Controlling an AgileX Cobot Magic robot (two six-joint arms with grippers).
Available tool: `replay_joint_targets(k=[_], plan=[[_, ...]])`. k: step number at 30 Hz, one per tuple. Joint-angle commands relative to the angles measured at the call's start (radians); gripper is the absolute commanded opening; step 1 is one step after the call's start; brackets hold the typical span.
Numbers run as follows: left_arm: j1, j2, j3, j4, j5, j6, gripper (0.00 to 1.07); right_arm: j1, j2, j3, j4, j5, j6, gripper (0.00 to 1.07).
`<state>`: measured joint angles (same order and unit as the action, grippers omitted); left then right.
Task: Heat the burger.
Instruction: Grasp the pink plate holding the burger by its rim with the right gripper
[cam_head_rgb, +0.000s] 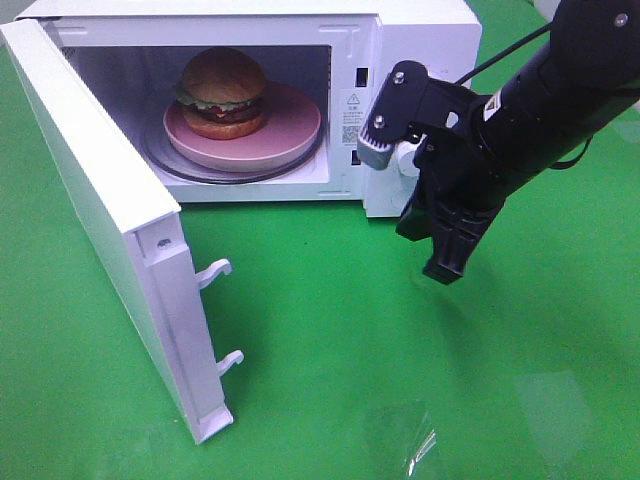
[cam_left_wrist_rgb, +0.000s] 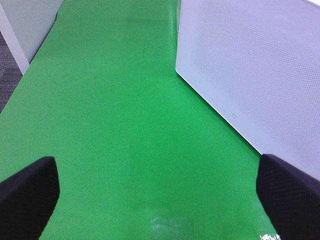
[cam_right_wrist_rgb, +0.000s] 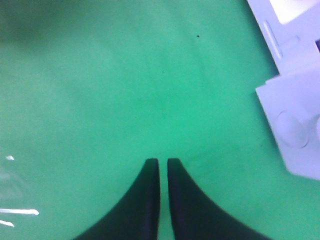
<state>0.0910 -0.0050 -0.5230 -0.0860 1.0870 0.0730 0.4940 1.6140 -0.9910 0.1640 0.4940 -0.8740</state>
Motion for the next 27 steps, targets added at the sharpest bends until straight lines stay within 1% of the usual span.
replay_joint_targets(k=[1, 2, 3, 4, 5, 6, 7, 8, 9, 10, 11, 12, 13, 14, 15, 16, 17, 18, 19, 20, 22, 25, 26, 27], plan=[[0.003, -0.003, 0.003, -0.002, -0.014, 0.000, 1.00, -0.002, -0.007, -0.009, -0.032, 0.006, -0.189, 0.11], [0.003, -0.003, 0.003, -0.002, -0.014, 0.000, 1.00, -0.002, -0.007, -0.009, -0.041, 0.006, -0.243, 0.12], [0.003, -0.003, 0.003, -0.002, -0.014, 0.000, 1.00, -0.002, -0.007, -0.009, -0.041, 0.006, -0.243, 0.12], [0.003, -0.003, 0.003, -0.002, -0.014, 0.000, 1.00, -0.002, -0.007, -0.009, -0.042, 0.006, -0.321, 0.14], [0.003, -0.003, 0.003, -0.002, -0.014, 0.000, 1.00, -0.002, -0.007, -0.009, -0.042, 0.006, -0.321, 0.14], [0.003, -0.003, 0.003, -0.002, -0.014, 0.000, 1.00, -0.002, -0.007, -0.009, -0.042, 0.001, -0.387, 0.18], [0.003, -0.003, 0.003, -0.002, -0.014, 0.000, 1.00, -0.002, -0.007, -0.009, -0.042, -0.020, -0.415, 0.24], [0.003, -0.003, 0.003, -0.002, -0.014, 0.000, 1.00, -0.002, -0.007, -0.009, -0.042, -0.020, -0.415, 0.24], [0.003, -0.003, 0.003, -0.002, -0.014, 0.000, 1.00, -0.002, -0.007, -0.009, -0.044, -0.047, -0.421, 0.37], [0.003, -0.003, 0.003, -0.002, -0.014, 0.000, 1.00, -0.002, -0.007, -0.009, -0.044, -0.047, -0.421, 0.37], [0.003, -0.003, 0.003, -0.002, -0.014, 0.000, 1.00, -0.002, -0.007, -0.009, -0.051, -0.062, -0.422, 0.50], [0.003, -0.003, 0.003, -0.002, -0.014, 0.000, 1.00, -0.002, -0.007, -0.009, -0.051, -0.062, -0.422, 0.50], [0.003, -0.003, 0.003, -0.002, -0.014, 0.000, 1.00, -0.002, -0.007, -0.009, -0.084, -0.057, -0.422, 0.67], [0.003, -0.003, 0.003, -0.002, -0.014, 0.000, 1.00, -0.002, -0.007, -0.009, -0.084, -0.057, -0.422, 0.67], [0.003, -0.003, 0.003, -0.002, -0.014, 0.000, 1.00, -0.002, -0.007, -0.009, -0.109, -0.044, -0.418, 0.81], [0.003, -0.003, 0.003, -0.002, -0.014, 0.000, 1.00, -0.002, -0.007, -0.009, -0.109, -0.044, -0.418, 0.81], [0.003, -0.003, 0.003, -0.002, -0.014, 0.000, 1.00, 0.008, -0.007, -0.009, -0.137, -0.041, -0.412, 0.92], [0.003, -0.003, 0.003, -0.002, -0.014, 0.000, 1.00, 0.008, -0.007, -0.009, -0.137, -0.041, -0.412, 0.92], [0.003, -0.003, 0.003, -0.002, -0.014, 0.000, 1.00, 0.023, -0.007, -0.009, -0.170, -0.041, -0.375, 0.97], [0.003, -0.003, 0.003, -0.002, -0.014, 0.000, 1.00, 0.023, -0.007, -0.009, -0.170, -0.041, -0.375, 0.97], [0.003, -0.003, 0.003, -0.002, -0.014, 0.000, 1.00, 0.063, -0.001, -0.027, -0.236, -0.042, -0.314, 0.96], [0.003, -0.003, 0.003, -0.002, -0.014, 0.000, 1.00, 0.071, 0.004, -0.038, -0.257, -0.043, -0.303, 0.95], [0.003, -0.003, 0.003, -0.002, -0.014, 0.000, 1.00, 0.088, 0.020, -0.072, -0.307, -0.040, -0.265, 0.95], [0.003, -0.003, 0.003, -0.002, -0.014, 0.000, 1.00, 0.088, 0.020, -0.072, -0.307, -0.040, -0.265, 0.95]])
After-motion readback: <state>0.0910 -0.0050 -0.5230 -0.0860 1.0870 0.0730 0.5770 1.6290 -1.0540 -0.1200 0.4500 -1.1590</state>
